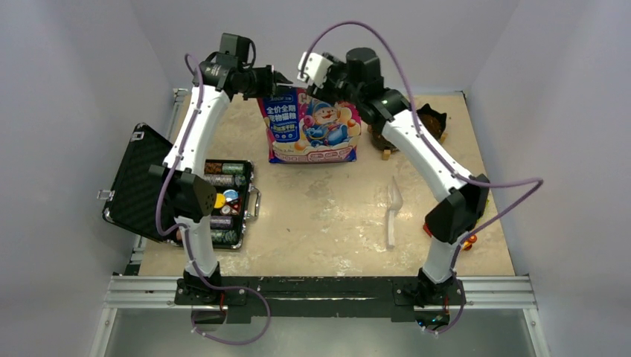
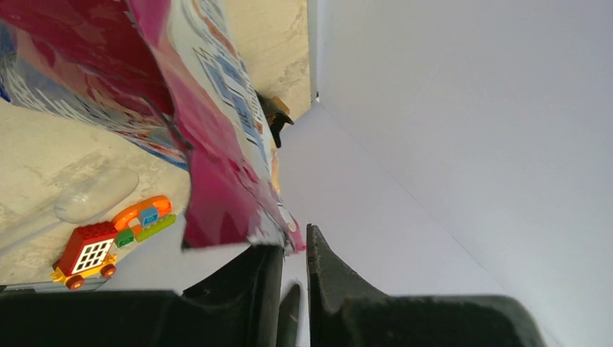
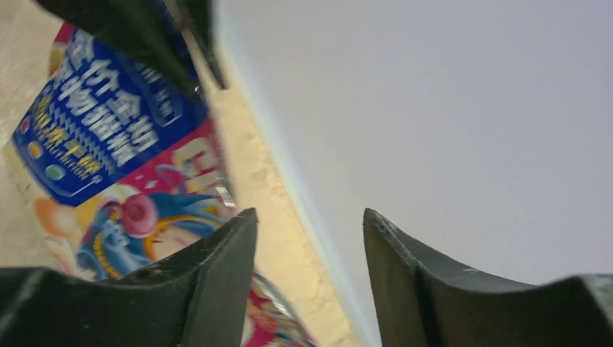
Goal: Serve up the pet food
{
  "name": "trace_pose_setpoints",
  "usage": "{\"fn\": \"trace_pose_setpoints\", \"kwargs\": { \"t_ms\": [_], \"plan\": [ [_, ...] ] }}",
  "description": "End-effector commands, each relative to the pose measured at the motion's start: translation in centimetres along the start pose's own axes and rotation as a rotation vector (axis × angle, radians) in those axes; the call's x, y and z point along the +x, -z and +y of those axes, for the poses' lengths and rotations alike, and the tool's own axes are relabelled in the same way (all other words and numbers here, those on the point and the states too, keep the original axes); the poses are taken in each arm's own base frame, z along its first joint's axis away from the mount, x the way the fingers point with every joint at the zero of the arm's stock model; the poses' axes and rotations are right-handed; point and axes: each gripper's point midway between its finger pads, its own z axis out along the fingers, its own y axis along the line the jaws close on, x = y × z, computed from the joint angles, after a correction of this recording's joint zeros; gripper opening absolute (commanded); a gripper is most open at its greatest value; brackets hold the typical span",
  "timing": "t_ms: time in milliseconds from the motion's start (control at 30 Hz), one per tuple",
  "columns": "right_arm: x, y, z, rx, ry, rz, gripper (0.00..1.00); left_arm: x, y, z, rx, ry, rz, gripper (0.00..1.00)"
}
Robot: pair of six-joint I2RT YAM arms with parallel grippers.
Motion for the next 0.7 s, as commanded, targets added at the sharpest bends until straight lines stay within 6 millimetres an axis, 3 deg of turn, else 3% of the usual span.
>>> {"fn": "trace_pose_setpoints", "kwargs": {
  "t_ms": [0,167,367,433,667],
  "plan": [
    [-6.8,7.5,-7.3,0.229,0.004,-0.191,0.66,2.2,7.3,-4.5,0.228,-0.089,0.052,0.25],
    [-7.0,9.3,-6.5,0.203,-0.037,-0.196,0.77,3.1,10.3,-3.3,0.243,-0.107,0.057,0.42],
    [-7.6,12.9,-7.7,0.278,-0.175,-0.198,0.79,3.8,14.6,-2.8,0.320,-0.132,0.036,0.45],
    [-7.8,14.2,-8.4,0.320,-0.223,-0.203,0.79,4.3,16.2,-3.0,0.357,-0.152,0.031,0.46],
    [-9.2,21.1,-12.9,0.574,-0.496,-0.283,0.93,6.6,23.0,-4.3,0.539,-0.287,0.016,0.46]
  ]
}}
